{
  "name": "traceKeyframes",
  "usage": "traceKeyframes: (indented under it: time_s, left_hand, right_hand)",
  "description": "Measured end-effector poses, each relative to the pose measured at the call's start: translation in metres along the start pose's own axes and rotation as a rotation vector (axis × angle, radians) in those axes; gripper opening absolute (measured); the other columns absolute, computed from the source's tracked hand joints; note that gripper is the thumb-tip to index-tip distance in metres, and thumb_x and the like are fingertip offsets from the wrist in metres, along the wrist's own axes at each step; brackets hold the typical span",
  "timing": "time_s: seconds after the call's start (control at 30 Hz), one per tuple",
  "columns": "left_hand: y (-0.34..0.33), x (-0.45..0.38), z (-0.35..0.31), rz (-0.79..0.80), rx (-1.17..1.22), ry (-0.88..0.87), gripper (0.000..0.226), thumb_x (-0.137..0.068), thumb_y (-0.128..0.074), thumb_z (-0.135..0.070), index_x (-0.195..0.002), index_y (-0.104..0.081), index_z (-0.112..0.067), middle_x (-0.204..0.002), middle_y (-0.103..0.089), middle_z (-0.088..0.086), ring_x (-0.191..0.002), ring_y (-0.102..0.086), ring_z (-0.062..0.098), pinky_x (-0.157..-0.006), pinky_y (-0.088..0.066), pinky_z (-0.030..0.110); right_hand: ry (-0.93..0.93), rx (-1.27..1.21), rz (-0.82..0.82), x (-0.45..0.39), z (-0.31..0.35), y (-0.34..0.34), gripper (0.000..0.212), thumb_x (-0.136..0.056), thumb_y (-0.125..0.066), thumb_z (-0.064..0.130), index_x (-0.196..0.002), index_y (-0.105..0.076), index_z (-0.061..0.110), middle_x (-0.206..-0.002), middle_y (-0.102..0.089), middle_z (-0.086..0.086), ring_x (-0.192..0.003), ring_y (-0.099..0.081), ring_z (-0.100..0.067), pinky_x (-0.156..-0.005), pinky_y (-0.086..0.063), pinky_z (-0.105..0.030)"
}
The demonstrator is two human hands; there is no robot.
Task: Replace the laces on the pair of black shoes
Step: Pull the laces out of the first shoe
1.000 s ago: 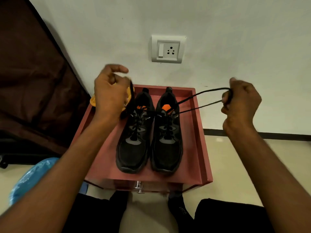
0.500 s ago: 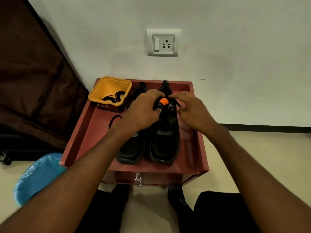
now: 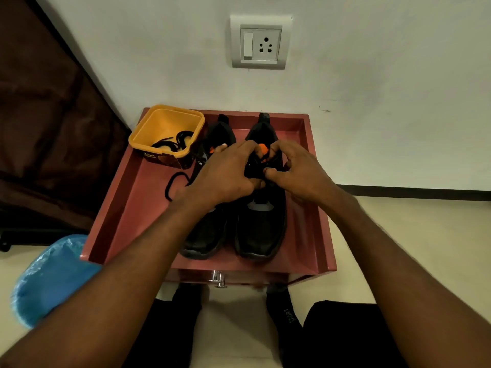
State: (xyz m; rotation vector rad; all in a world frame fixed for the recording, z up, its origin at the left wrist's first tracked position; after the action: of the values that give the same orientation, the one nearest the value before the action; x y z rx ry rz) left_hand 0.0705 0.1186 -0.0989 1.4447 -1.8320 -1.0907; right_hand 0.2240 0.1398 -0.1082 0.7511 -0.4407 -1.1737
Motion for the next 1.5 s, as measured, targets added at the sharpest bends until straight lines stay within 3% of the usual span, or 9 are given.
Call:
traceKeyframes:
  time_s: [0.1,0.3,0.47,0.57,0.77,0.87,1.23,1.33,1.5]
  left_hand:
    - [0.005,-0.002,0.005,-0.017,-0.076,0.015,0.058,-0.078,-0.08,-0.051,-0.125,-0.052,-0.033,-0.144,-0.054,-0.006,-0.149,-0.035,0.015,-0.127,-0.001,0.044]
    - [0.008,-0.002,0.009,-0.035,-0.036,0.013,0.038,-0.092,-0.069,-0.051,-0.127,-0.061,-0.038,-0.146,-0.055,-0.008,-0.155,-0.025,0.014,-0.125,0.01,0.049]
    - [0.007,-0.006,-0.003,-0.215,0.0,0.06,0.015,-0.093,-0.073,-0.04,-0.106,-0.077,-0.035,-0.117,-0.061,-0.013,-0.12,-0.055,0.01,-0.124,-0.005,0.051]
    - [0.013,-0.008,-0.005,-0.319,0.054,0.107,0.009,-0.088,-0.078,-0.033,-0.097,-0.079,-0.036,-0.118,-0.059,-0.013,-0.119,-0.053,0.009,-0.112,-0.022,0.043]
    - [0.008,-0.004,-0.005,-0.24,-0.026,0.128,0.013,-0.092,-0.072,-0.042,-0.102,-0.078,-0.036,-0.124,-0.053,-0.011,-0.126,-0.045,0.016,-0.104,-0.024,0.042]
    - [0.009,-0.005,-0.011,-0.252,-0.095,0.105,0.01,-0.093,-0.072,-0.038,-0.1,-0.078,-0.033,-0.131,-0.049,-0.01,-0.127,-0.04,0.015,-0.094,-0.02,0.035]
    - [0.005,-0.01,0.001,-0.155,0.307,0.194,0.01,-0.098,-0.069,-0.026,-0.094,-0.071,-0.017,-0.116,-0.045,0.0,-0.12,-0.05,0.021,-0.106,-0.046,0.048]
    - [0.012,-0.008,-0.011,-0.234,0.101,0.159,0.008,-0.099,-0.065,-0.032,-0.102,-0.072,-0.029,-0.113,-0.054,-0.006,-0.115,-0.055,0.017,-0.107,-0.034,0.041]
    - [0.013,-0.006,-0.028,-0.229,-0.266,0.095,0.02,-0.096,-0.068,-0.038,-0.115,-0.072,-0.031,-0.119,-0.056,-0.006,-0.12,-0.049,0.017,-0.097,-0.022,0.04]
  right_hand:
    - [-0.003,-0.003,-0.023,-0.001,0.001,0.004,0.028,-0.081,-0.077,0.028,-0.102,-0.06,0.022,-0.105,-0.059,0.004,-0.081,-0.052,-0.008,-0.069,-0.046,-0.026]
    - [-0.006,-0.077,0.003,0.005,-0.003,0.008,0.024,-0.088,-0.077,0.029,-0.108,-0.065,0.03,-0.12,-0.062,0.011,-0.082,-0.06,-0.004,-0.071,-0.048,-0.017]
    - [-0.013,-0.113,0.009,0.005,-0.002,0.011,0.024,-0.101,-0.061,0.017,-0.112,-0.069,0.037,-0.124,-0.065,0.017,-0.094,-0.067,0.0,-0.079,-0.054,-0.01]
    - [-0.046,-0.048,-0.034,0.001,-0.006,0.011,0.02,-0.103,-0.057,0.026,-0.112,-0.071,0.038,-0.11,-0.072,0.018,-0.089,-0.069,-0.002,-0.085,-0.059,-0.033]
    - [-0.079,0.026,-0.049,0.001,-0.003,0.01,0.017,-0.104,-0.056,0.031,-0.114,-0.068,0.037,-0.071,-0.058,0.022,-0.053,-0.053,0.004,-0.059,-0.042,-0.023]
    - [-0.09,0.023,-0.056,0.003,0.002,0.011,0.015,-0.098,-0.063,0.042,-0.111,-0.069,0.039,-0.065,-0.06,0.018,-0.054,-0.057,-0.003,-0.059,-0.05,-0.028]
    - [-0.069,0.035,0.048,0.005,0.0,0.01,0.051,-0.072,-0.077,0.058,-0.119,-0.06,0.045,-0.119,-0.071,0.009,-0.087,-0.072,-0.013,-0.082,-0.062,-0.045]
    - [-0.084,0.011,0.068,0.006,0.004,0.009,0.069,-0.065,-0.076,0.068,-0.127,-0.06,0.042,-0.128,-0.067,0.016,-0.103,-0.067,-0.009,-0.089,-0.058,-0.036]
    - [-0.085,0.031,0.072,0.005,0.008,0.004,0.083,-0.052,-0.064,0.075,-0.127,-0.058,0.04,-0.124,-0.068,0.015,-0.1,-0.067,-0.01,-0.083,-0.057,-0.032]
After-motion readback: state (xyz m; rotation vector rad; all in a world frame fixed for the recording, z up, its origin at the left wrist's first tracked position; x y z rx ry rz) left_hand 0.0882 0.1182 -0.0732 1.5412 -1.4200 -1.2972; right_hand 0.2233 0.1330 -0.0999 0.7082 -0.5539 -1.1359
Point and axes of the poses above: each hand's wrist, its own x-axis away from the middle knuckle, its own y-axis out of the back of the hand, z = x × y, the point moved 7 cm from there along -x, towards the middle knuckle
